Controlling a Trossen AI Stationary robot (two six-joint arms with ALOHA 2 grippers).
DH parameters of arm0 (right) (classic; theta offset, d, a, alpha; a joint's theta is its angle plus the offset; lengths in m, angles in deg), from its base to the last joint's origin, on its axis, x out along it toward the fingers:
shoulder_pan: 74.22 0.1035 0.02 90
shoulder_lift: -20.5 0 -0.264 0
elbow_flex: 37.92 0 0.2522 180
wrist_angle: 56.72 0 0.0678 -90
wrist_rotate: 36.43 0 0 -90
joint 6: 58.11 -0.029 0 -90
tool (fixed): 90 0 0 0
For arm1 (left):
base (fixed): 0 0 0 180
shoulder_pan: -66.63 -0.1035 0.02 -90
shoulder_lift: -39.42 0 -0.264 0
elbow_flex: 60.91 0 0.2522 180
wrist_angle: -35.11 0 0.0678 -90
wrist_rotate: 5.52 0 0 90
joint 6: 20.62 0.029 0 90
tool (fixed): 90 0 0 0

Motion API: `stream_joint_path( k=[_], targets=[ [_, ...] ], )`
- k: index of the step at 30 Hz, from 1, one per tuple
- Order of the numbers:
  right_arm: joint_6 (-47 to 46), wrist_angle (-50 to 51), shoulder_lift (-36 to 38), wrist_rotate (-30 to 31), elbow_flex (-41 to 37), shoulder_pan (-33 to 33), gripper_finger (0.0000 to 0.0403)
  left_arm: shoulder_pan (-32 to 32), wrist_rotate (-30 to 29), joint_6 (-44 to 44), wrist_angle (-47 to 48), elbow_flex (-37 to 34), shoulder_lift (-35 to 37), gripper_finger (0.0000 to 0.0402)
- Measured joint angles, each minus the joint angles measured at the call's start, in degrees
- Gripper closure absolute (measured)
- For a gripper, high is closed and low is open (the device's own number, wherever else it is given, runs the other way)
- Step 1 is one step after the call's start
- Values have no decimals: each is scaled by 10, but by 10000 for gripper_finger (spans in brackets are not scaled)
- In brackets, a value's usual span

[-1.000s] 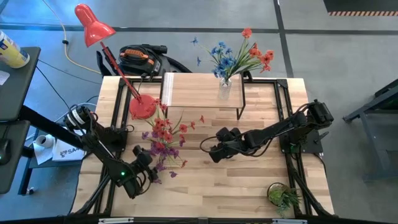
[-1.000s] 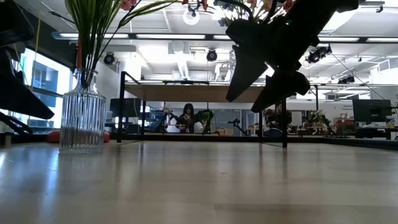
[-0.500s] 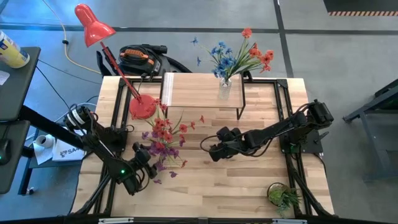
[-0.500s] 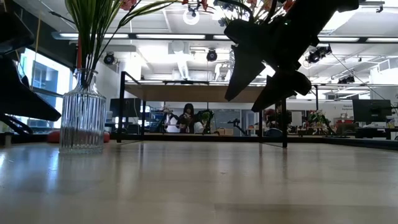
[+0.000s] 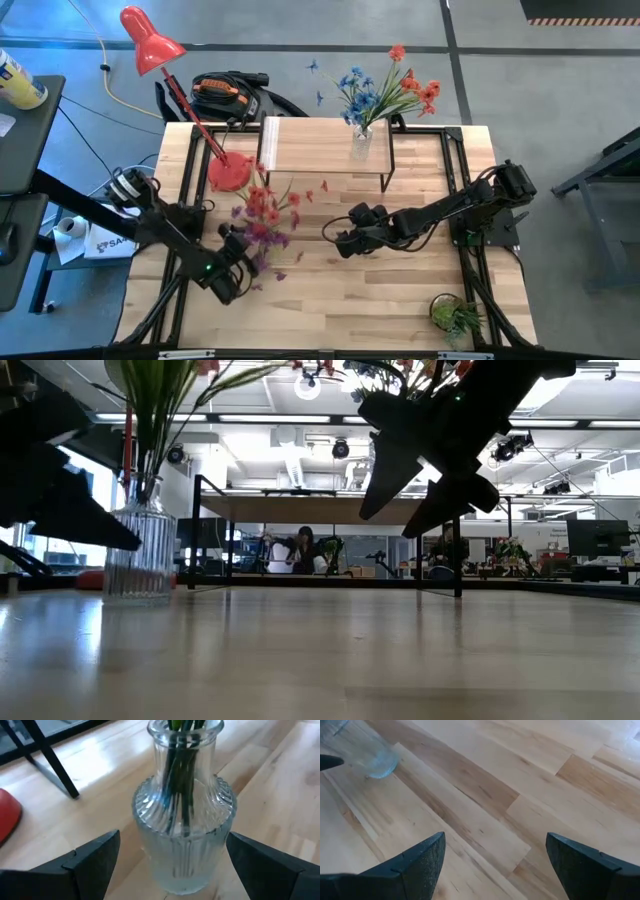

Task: Pick and place flowers into a vace then onto a shelf
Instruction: Put the transparent flower vase containing the purple and orange flowers on the shelf

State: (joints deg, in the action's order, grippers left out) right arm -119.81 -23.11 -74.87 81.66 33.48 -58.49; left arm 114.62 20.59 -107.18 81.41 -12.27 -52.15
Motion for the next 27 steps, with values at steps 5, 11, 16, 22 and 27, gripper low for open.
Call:
stream_joint_path(
  k=[5, 11, 16, 22, 27],
  targets=[
    [0, 0, 0, -16, 0, 0, 68, -28, 42, 10, -38, 0, 0, 2],
    [0, 0, 0, -17, 0, 0, 68, -48, 67, 10, -47, 0, 0, 4],
    [1, 0, 0, -13, 0, 0, 68, -78, 61, 10, -51, 0, 0, 3],
    [2, 0, 0, -15, 0, 0, 68, -113, 75, 10, -72, 0, 0, 3],
    [2, 1, 0, -19, 0, 0, 68, -137, 87, 10, -92, 0, 0, 3]
  ],
)
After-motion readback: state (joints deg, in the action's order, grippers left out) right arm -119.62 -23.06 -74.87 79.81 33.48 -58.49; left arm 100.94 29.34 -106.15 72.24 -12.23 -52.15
